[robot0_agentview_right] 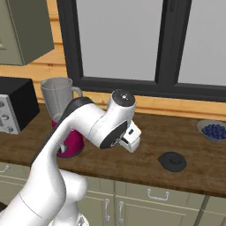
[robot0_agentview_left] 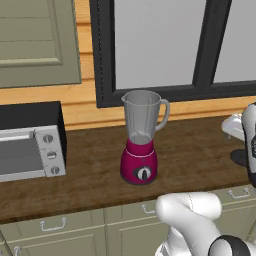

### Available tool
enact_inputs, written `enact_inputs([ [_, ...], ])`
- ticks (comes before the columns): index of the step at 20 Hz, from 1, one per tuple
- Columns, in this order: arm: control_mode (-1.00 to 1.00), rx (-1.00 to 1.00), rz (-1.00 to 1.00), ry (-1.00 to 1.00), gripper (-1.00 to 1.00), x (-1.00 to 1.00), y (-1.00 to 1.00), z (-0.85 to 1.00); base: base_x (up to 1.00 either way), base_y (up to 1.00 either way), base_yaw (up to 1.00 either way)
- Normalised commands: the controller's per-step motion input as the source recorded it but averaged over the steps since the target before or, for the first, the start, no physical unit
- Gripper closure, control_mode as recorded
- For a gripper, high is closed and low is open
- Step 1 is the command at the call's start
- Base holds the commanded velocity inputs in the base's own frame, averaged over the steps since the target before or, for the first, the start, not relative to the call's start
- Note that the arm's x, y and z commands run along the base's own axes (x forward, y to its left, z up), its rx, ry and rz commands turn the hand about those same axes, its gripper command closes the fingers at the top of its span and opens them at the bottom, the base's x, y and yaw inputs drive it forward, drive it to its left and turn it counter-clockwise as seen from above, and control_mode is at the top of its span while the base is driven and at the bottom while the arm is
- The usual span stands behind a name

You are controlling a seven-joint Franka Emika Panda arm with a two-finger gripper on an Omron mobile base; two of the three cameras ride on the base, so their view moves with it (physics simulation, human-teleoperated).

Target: Close the lid blender by securely placing the lid on top.

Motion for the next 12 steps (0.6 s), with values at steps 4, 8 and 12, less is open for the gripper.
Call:
enact_inputs([
  [4, -1.0, 0.02, -0.42, 0.15, -1.0, -0.01, -1.0, -0.45, 0.0, 0.0, 0.0],
  [8, -1.0, 0.0, -0.45, 0.25, -1.0, 0.08, -1.0, -0.47, 0.0, 0.0, 0.0],
  [12, -1.0, 0.0, -0.35, 0.31, -1.0, 0.57, -0.97, -0.38, 0.0, 0.0, 0.0],
])
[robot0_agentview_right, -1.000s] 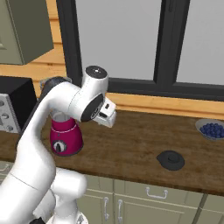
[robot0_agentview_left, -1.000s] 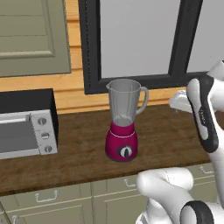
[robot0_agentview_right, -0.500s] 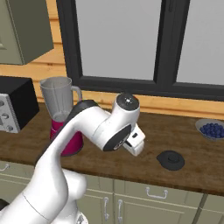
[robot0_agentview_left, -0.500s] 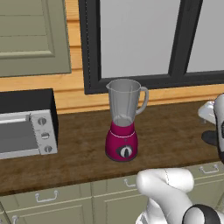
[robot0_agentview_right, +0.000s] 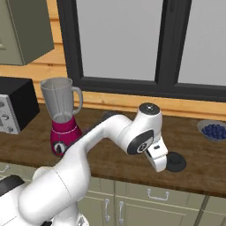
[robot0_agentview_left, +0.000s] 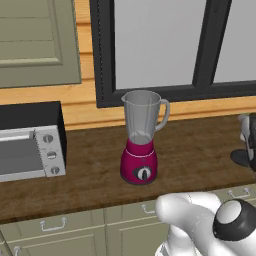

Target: Close the lid blender by securely placing the lid on top.

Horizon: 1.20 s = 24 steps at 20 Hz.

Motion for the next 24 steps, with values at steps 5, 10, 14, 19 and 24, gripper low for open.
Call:
enact_inputs([
  [5, -1.0, 0.03, -0.07, 0.13, -1.0, 0.24, -0.29, -0.03, 0.0, 0.0, 0.0],
  [10, -1.0, 0.11, -0.06, 0.01, -1.0, 0.05, -0.22, -0.1, 0.0, 0.0, 0.0],
  [14, -1.0, 0.23, 0.0, 0.06, -1.0, 0.05, -0.46, -0.08, 0.0, 0.0, 0.0],
  [19, -1.0, 0.19, 0.0, 0.03, -1.0, 0.04, -0.3, -0.18, 0.0, 0.0, 0.0],
  [24, -1.0, 0.1, 0.0, 0.0, -1.0, 0.05, -0.1, -0.3, 0.0, 0.0, 0.0],
])
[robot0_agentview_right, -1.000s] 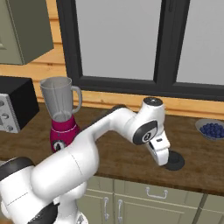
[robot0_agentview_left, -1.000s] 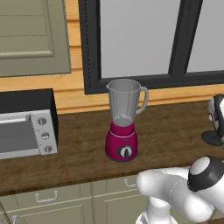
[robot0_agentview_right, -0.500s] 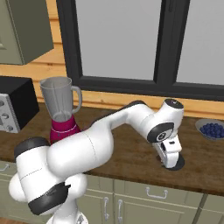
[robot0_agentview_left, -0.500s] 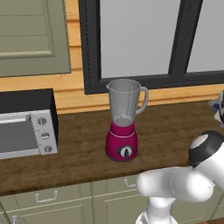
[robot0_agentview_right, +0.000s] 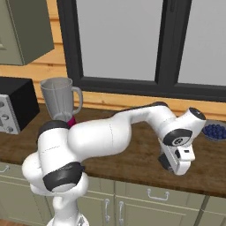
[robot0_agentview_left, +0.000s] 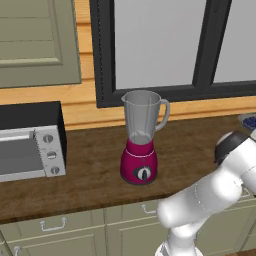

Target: Close the lid blender by securely placing the lid on top.

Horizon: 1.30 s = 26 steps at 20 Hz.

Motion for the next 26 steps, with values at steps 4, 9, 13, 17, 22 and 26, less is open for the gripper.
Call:
enact_inputs([
  [4, -1.0, 0.01, 0.0, 0.0, -1.0, 0.24, 0.0, -0.34, 0.0, 0.0, 0.0],
  [9, -1.0, 0.01, 0.0, 0.0, -1.0, 0.42, 0.0, -0.31, 0.0, 0.0, 0.0],
  [13, -1.0, -0.01, 0.0, 0.02, -1.0, 0.32, 0.0, -0.4, 0.0, 0.0, 0.0],
  [17, -1.0, 0.0, 0.0, 0.02, -1.0, 0.22, -0.08, -0.39, 0.0, 0.0, 0.0],
  [22, -1.0, 0.0, 0.0, 0.01, -1.0, 0.39, -0.01, -0.01, 0.0, 0.0, 0.0],
  [26, -1.0, -0.01, 0.0, 0.0, -1.0, 0.11, -0.34, -0.06, 0.0, 0.0, 0.0],
])
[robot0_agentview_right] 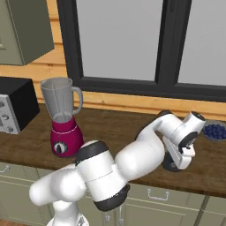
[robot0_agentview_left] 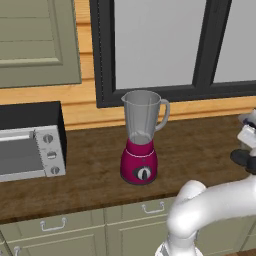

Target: Close the lid blender by securely placing the lid on top.

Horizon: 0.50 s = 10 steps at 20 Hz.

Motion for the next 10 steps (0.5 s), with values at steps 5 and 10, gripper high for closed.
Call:
enact_inputs([
  [5, -1.0, -0.01, 0.0, 0.01, -1.0, 0.0, -0.13, -0.16, 0.0, 0.0, 0.0],
  [10, -1.0, 0.0, 0.0, 0.0, -1.0, 0.12, 0.0, -0.05, 0.0, 0.0, 0.0],
])
